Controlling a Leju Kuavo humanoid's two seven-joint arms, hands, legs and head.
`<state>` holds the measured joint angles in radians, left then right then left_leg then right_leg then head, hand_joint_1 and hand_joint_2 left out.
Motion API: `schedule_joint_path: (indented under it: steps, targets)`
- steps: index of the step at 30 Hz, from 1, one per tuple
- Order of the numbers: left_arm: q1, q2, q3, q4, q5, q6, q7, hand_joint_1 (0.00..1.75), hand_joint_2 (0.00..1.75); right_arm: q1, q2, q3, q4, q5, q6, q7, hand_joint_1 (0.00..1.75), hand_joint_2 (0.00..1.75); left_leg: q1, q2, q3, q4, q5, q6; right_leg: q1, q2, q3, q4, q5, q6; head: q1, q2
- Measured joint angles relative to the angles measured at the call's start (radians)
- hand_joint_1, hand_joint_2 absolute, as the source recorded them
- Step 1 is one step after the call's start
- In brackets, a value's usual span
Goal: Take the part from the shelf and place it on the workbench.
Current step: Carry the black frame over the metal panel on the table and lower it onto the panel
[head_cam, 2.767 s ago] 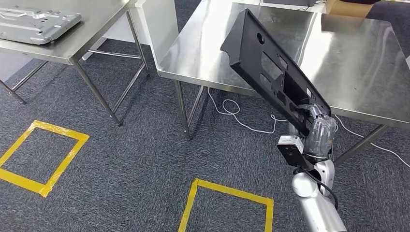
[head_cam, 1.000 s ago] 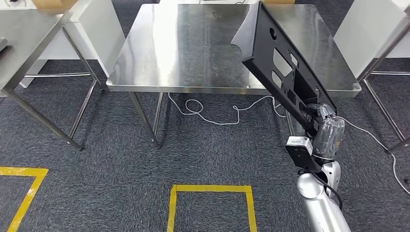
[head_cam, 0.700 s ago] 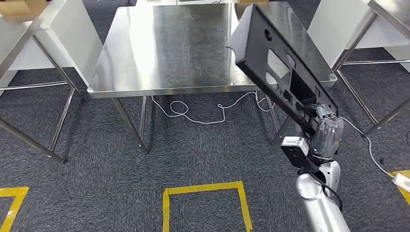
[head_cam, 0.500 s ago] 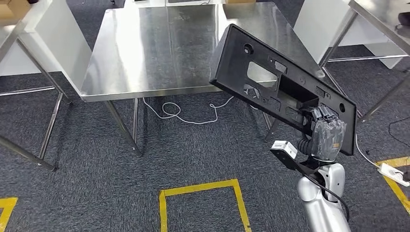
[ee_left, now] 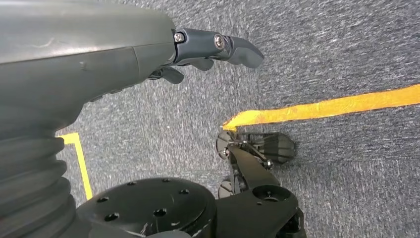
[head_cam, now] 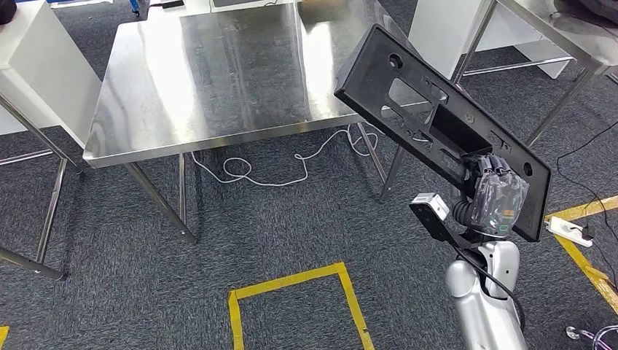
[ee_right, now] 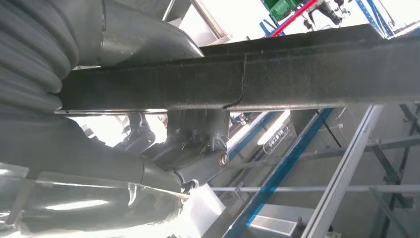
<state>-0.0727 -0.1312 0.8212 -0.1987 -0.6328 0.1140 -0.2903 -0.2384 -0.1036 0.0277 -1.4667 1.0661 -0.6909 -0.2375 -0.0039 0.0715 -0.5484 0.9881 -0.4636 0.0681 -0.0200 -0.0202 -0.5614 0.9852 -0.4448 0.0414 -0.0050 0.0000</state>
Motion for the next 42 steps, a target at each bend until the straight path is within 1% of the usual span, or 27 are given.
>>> schedule_joint_path:
  steps: [3,7,11,17,21,27,28,29,31,32,33,34,35,36,37,38,39,40,41,42]
  targets:
    - [0.000,0.000,0.001,0.000,0.000,0.000,0.000,0.00,1.75,-0.006,-0.001,0.011,0.009,0.003,0.000,0.009,1.75,1.75,0.004,-0.001,0.000,-0.001,0.003,-0.007,0.004,-0.001,-0.001,0.001,0.000,0.000,0.000,0.000]
    - [0.000,0.000,0.004,0.000,0.000,0.000,-0.001,0.00,1.75,-0.016,-0.002,0.019,0.019,0.006,0.000,0.013,1.75,1.75,0.006,-0.002,-0.002,-0.001,0.005,-0.023,0.007,-0.002,-0.003,0.001,0.001,-0.002,0.000,0.000]
    - [0.000,0.000,0.008,0.000,0.001,0.000,-0.002,0.00,1.75,-0.028,-0.002,0.022,0.027,0.012,0.000,0.014,1.75,1.75,0.004,-0.003,-0.004,-0.001,0.005,-0.031,0.007,-0.003,-0.006,0.002,0.002,-0.005,0.000,0.000]
    - [0.001,0.000,0.020,0.000,0.005,-0.012,-0.002,0.00,1.75,-0.038,-0.002,0.031,0.040,0.013,0.000,0.012,1.75,1.75,-0.004,-0.005,-0.005,-0.001,0.005,-0.031,0.007,-0.005,-0.006,0.001,0.003,-0.003,0.001,0.000]
    - [0.001,0.001,0.025,0.000,0.013,-0.025,-0.002,0.00,1.75,-0.044,-0.002,0.040,0.050,0.014,0.000,0.009,1.75,1.75,-0.009,-0.007,-0.013,0.010,0.001,-0.022,-0.008,-0.007,-0.006,0.001,0.007,0.003,-0.001,0.000]
    - [0.001,0.001,0.025,0.000,0.014,-0.028,-0.002,0.00,1.75,-0.048,-0.002,0.044,0.055,0.014,0.000,0.009,1.75,1.75,-0.009,-0.008,-0.015,0.013,0.000,-0.020,-0.009,-0.008,-0.006,0.001,0.007,0.004,-0.001,0.000]
    - [0.001,0.001,0.025,0.000,0.014,-0.030,-0.003,0.00,1.75,-0.051,-0.002,0.047,0.057,0.014,0.000,0.008,1.75,1.75,-0.007,-0.009,-0.013,0.006,0.004,-0.014,-0.008,-0.008,-0.007,0.001,0.007,0.007,-0.001,0.000]
    - [0.001,0.001,0.025,0.000,0.014,-0.032,-0.005,0.00,1.75,-0.056,-0.002,0.049,0.060,0.015,0.000,0.007,1.75,1.75,-0.004,-0.009,-0.010,-0.001,0.009,-0.007,-0.007,-0.005,-0.027,0.040,-0.012,0.005,0.001,0.000]
    - [0.001,0.000,0.025,0.000,0.015,-0.036,-0.008,0.00,1.75,-0.064,-0.002,0.055,0.071,0.019,0.000,0.005,1.75,1.75,0.001,-0.012,-0.005,-0.016,0.020,0.007,-0.006,0.005,-0.102,0.192,-0.075,0.001,0.004,0.000]
    - [0.001,0.000,0.025,0.000,0.015,-0.036,-0.008,0.00,1.75,-0.065,-0.002,0.057,0.076,0.020,0.000,0.004,1.75,1.75,0.001,-0.013,-0.005,-0.017,0.021,0.008,-0.007,0.010,-0.139,0.267,-0.102,0.000,0.005,0.000]
    - [0.002,-0.001,0.025,0.000,0.015,-0.037,-0.008,0.00,1.75,-0.064,-0.002,0.059,0.081,0.021,0.000,0.004,1.75,1.75,0.002,-0.015,-0.005,-0.016,0.021,0.007,-0.008,0.010,-0.149,0.286,-0.102,0.006,0.006,0.000]
    - [0.003,-0.002,0.025,0.000,0.015,-0.038,-0.008,0.00,1.75,-0.064,-0.002,0.060,0.085,0.021,0.000,0.004,1.75,1.75,0.002,-0.016,-0.004,-0.016,0.020,0.005,-0.010,0.010,-0.130,0.247,-0.080,0.016,0.006,0.000]
    - [0.003,-0.004,0.025,0.000,0.015,-0.039,-0.008,0.00,1.75,-0.065,-0.002,0.061,0.087,0.021,0.000,0.004,1.75,1.75,0.004,-0.017,-0.002,-0.014,0.017,0.001,-0.012,0.007,-0.095,0.177,-0.050,0.026,0.007,0.000]
    - [0.003,-0.005,0.025,0.000,0.015,-0.039,-0.008,0.00,1.75,-0.066,-0.002,0.062,0.089,0.021,0.000,0.004,1.75,1.75,0.002,-0.018,-0.002,-0.009,0.013,-0.005,-0.013,0.002,-0.058,0.107,-0.027,0.031,0.008,0.000]
    - [0.003,-0.005,0.025,0.000,0.015,-0.040,-0.008,0.00,1.75,-0.067,-0.002,0.064,0.090,0.021,0.000,0.004,1.75,1.75,0.001,-0.018,-0.002,-0.004,0.009,-0.012,-0.013,0.001,-0.030,0.052,-0.009,0.029,0.007,0.000]
    - [0.003,-0.005,0.025,0.000,0.015,-0.040,-0.008,0.00,1.75,-0.068,-0.002,0.065,0.092,0.021,0.000,0.004,1.75,1.75,-0.002,-0.018,-0.004,0.001,0.006,-0.019,-0.011,0.000,-0.015,0.021,-0.002,0.023,0.007,0.000]
    - [0.003,-0.005,0.025,0.000,0.015,-0.040,-0.008,0.00,1.75,-0.068,-0.002,0.066,0.094,0.021,0.000,0.004,1.75,1.75,-0.004,-0.017,-0.007,0.004,0.004,-0.023,-0.009,0.003,-0.012,0.016,-0.004,0.013,0.007,0.000]
    - [0.003,-0.005,0.025,0.000,0.015,-0.040,-0.008,0.00,1.75,-0.068,-0.002,0.067,0.095,0.021,0.000,0.005,1.75,1.75,-0.002,-0.016,-0.008,0.006,0.004,-0.026,-0.009,0.009,-0.013,0.016,-0.003,0.005,0.005,0.000]
    - [0.003,-0.006,0.025,0.000,0.015,-0.040,-0.008,0.00,1.75,-0.068,-0.002,0.067,0.096,0.020,0.000,0.005,1.75,1.75,0.000,-0.018,-0.009,0.009,0.001,-0.030,-0.010,0.012,-0.014,0.017,-0.004,-0.002,0.005,0.000]
    - [0.003,-0.006,0.025,0.000,0.015,-0.041,-0.008,0.00,1.75,-0.068,-0.002,0.067,0.097,0.018,0.000,0.005,1.75,1.75,0.004,-0.027,-0.014,0.022,-0.010,-0.035,-0.011,0.015,-0.013,0.018,-0.004,-0.007,0.005,0.000]
